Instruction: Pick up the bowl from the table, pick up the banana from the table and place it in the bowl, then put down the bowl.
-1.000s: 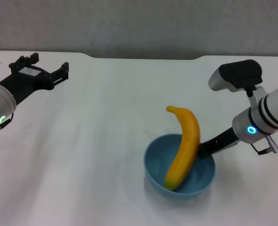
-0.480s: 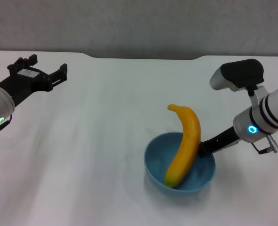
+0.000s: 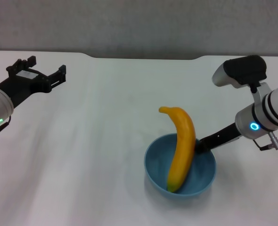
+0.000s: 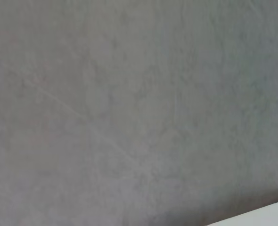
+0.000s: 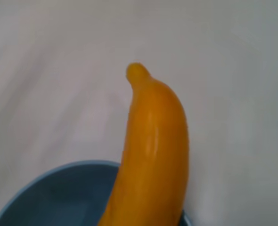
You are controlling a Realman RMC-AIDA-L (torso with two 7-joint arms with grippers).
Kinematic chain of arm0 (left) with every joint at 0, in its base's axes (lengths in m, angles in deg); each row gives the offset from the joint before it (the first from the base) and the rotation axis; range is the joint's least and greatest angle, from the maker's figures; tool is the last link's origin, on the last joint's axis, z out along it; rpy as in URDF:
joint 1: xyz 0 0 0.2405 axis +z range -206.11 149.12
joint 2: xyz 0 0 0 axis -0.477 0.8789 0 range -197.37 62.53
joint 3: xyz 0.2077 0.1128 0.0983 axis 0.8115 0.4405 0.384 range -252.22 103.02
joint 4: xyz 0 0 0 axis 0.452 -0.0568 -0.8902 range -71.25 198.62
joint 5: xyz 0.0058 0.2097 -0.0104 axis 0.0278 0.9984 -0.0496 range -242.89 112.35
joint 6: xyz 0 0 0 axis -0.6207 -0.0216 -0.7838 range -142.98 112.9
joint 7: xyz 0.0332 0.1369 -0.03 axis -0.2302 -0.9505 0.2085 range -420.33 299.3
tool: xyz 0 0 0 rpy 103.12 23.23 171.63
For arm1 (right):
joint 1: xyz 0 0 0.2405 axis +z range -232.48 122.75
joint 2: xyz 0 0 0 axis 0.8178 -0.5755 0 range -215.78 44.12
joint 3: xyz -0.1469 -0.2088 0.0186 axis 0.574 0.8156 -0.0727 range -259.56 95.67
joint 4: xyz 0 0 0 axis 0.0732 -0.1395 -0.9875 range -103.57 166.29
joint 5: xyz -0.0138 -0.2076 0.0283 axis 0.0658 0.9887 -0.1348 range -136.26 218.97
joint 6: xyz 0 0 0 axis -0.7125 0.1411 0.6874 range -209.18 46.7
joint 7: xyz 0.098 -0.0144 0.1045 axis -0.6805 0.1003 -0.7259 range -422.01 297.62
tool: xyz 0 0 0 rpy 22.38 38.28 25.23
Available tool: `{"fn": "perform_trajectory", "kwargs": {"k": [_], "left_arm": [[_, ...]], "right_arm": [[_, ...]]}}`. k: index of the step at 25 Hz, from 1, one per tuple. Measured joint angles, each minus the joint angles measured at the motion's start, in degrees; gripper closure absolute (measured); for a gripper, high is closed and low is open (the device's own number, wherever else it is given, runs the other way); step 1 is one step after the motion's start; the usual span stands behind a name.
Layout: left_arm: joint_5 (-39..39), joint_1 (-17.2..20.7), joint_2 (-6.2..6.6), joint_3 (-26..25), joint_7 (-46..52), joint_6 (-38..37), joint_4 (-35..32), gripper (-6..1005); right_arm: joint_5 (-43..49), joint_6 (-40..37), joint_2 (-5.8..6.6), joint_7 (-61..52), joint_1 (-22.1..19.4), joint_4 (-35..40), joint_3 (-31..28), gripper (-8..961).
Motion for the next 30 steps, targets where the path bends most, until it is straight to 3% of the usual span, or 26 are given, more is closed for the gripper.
{"fn": "perform_trajectory", "kwargs": {"k": [5, 10, 18, 22, 26, 28, 29, 30], "left_arm": [[-0.02, 0.41, 0.00, 0.00, 0.00, 0.00, 0.00, 104], [-0.02, 0.52, 0.00, -0.04, 0.00, 0.00, 0.00, 104], [-0.17, 1.35, -0.04, -0.98, -0.84, 1.58, -0.70, 105], [-7.51, 0.98, 0.01, -5.61, -6.36, 10.79, -7.96, 106], [-16.99, -0.44, 0.21, -10.63, -13.73, 22.36, -18.57, 106], [-18.30, -1.19, 0.23, -11.06, -14.88, 23.69, -20.90, 106], [-18.87, -1.57, 0.23, -11.10, -15.66, 23.83, -21.78, 106], [-18.87, -1.57, 0.23, -11.10, -15.66, 23.83, -21.78, 106]], "right_arm": [[-0.33, -1.37, -0.05, 0.04, -2.27, 4.18, 0.01, 663], [-1.42, -4.60, -0.24, 0.02, -7.23, 12.64, -0.14, 473], [-5.88, -6.35, -0.17, 1.14, -15.97, 25.58, -0.01, 425], [-12.83, -5.53, -0.10, 4.77, -21.64, 31.63, -1.37, 382], [-24.95, -3.45, -0.05, 15.08, -26.75, 32.99, -4.65, 339], [-31.70, -2.89, -0.01, 22.14, -28.93, 32.18, -6.28, 339], [-39.56, -1.75, -0.07, 30.42, -31.04, 30.47, -7.39, 339], [-39.56, -1.75, -0.07, 30.42, -31.04, 30.47, -7.39, 339]]}}
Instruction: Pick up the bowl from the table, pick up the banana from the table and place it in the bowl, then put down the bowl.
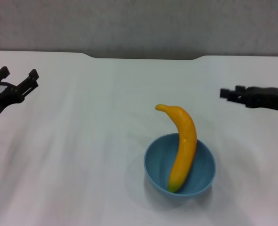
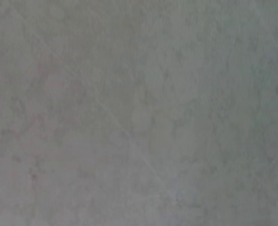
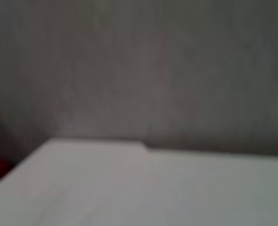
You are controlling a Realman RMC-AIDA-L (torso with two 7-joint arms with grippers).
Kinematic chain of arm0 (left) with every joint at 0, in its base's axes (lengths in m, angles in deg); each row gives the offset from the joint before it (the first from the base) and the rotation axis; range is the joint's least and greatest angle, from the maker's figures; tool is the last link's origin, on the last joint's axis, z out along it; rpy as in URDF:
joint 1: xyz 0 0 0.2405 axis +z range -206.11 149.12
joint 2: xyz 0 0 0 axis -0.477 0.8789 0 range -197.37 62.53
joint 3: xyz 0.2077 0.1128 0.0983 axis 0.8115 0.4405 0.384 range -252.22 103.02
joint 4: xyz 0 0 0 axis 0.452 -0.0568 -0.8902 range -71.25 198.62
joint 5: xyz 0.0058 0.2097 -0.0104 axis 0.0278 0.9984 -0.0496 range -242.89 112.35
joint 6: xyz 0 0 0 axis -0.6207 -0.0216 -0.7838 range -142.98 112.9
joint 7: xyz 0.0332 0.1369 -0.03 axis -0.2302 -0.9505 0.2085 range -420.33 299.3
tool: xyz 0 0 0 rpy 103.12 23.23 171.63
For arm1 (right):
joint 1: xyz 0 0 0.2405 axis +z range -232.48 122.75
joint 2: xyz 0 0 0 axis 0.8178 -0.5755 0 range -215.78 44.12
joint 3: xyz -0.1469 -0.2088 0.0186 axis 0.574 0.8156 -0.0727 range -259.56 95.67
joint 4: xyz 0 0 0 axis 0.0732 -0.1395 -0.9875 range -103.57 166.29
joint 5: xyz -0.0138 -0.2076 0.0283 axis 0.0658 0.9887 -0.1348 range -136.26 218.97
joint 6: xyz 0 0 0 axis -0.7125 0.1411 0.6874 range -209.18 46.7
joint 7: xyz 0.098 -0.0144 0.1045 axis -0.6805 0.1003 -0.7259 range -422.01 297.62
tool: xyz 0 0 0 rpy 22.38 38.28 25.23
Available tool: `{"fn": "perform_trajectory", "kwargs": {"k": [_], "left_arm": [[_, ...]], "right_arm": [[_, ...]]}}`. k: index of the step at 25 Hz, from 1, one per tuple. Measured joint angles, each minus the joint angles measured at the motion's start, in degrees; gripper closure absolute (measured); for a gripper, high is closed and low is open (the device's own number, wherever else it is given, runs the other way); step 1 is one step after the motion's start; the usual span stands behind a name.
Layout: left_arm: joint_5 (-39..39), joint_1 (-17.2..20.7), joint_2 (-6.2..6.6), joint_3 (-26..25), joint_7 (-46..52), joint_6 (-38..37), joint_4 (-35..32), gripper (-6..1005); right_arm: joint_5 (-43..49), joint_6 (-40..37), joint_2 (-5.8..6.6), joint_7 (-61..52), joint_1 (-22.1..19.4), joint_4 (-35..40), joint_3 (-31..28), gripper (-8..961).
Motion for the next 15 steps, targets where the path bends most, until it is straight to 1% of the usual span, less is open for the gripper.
{"fn": "perform_trajectory", "kwargs": {"k": [2, 4, 5, 6, 9, 10, 11, 12, 13, 15], "left_arm": [[-1.72, -0.23, -0.11, -0.05, -0.89, 0.27, -1.12, 105], [-5.62, -0.85, -0.15, -0.10, -1.18, 1.04, -3.40, 105], [-7.58, -1.20, -0.16, -0.11, -1.08, 1.30, -4.70, 105], [-10.83, -1.85, -0.15, -0.12, -0.80, 1.58, -6.85, 105], [-16.28, -3.11, -0.11, -0.14, -0.15, 1.54, -10.74, 105], [-17.72, -3.47, -0.10, -0.15, -0.16, 1.22, -11.61, 106], [-17.84, -3.49, -0.10, -0.15, -0.19, 1.16, -11.65, 106], [-18.07, -3.54, -0.11, -0.14, -0.29, 1.04, -11.75, 106], [-18.33, -3.58, -0.14, -0.07, -0.51, 0.94, -11.93, 106], [-18.41, -3.68, -0.18, 0.13, -0.69, 0.88, -12.39, 106]], "right_arm": [[-8.15, 0.94, -0.03, 8.29, -1.53, -2.46, -0.45, 339], [-16.99, 1.07, 0.02, 16.59, -2.51, -6.02, -0.62, 339], [-26.04, 0.63, 0.08, 25.78, -3.12, -10.22, -0.71, 339], [-26.04, 0.63, 0.08, 25.78, -3.12, -10.22, -0.71, 339], [-39.10, 0.04, 0.11, 39.58, -3.78, -17.33, -0.80, 339], [-41.99, -0.50, 0.08, 42.46, -3.76, -19.43, -0.81, 339], [-49.63, -3.23, 0.12, 50.26, -3.51, -25.22, -0.86, 339], [-53.50, -5.33, 0.17, 54.19, -3.32, -27.86, -0.90, 339], [-53.50, -5.33, 0.17, 54.19, -3.32, -27.86, -0.90, 339], [-60.36, -9.36, 0.17, 60.68, -3.15, -32.69, -0.92, 339]]}}
